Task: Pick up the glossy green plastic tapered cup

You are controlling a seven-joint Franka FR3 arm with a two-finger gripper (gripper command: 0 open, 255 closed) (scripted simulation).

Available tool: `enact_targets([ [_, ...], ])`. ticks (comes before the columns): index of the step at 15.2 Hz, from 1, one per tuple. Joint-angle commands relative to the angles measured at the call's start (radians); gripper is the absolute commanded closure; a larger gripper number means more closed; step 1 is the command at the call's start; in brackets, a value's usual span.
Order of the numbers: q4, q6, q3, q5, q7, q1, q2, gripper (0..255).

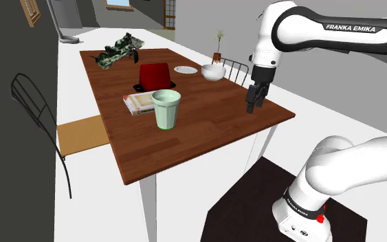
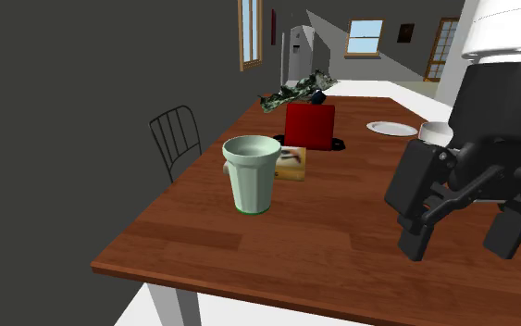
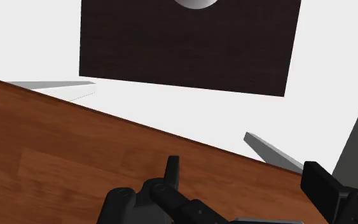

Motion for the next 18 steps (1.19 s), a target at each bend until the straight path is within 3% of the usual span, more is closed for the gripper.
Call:
enact_targets([
  [1,0.0,0.0,0.0,0.0,0.0,0.0,0.0,0],
  [9,0.123,0.182,0.089,0.099,0.168,0.011,0.229,0],
  [18,0.349,0.331,0.162,0.137,0.347,0.01,0.51,0],
])
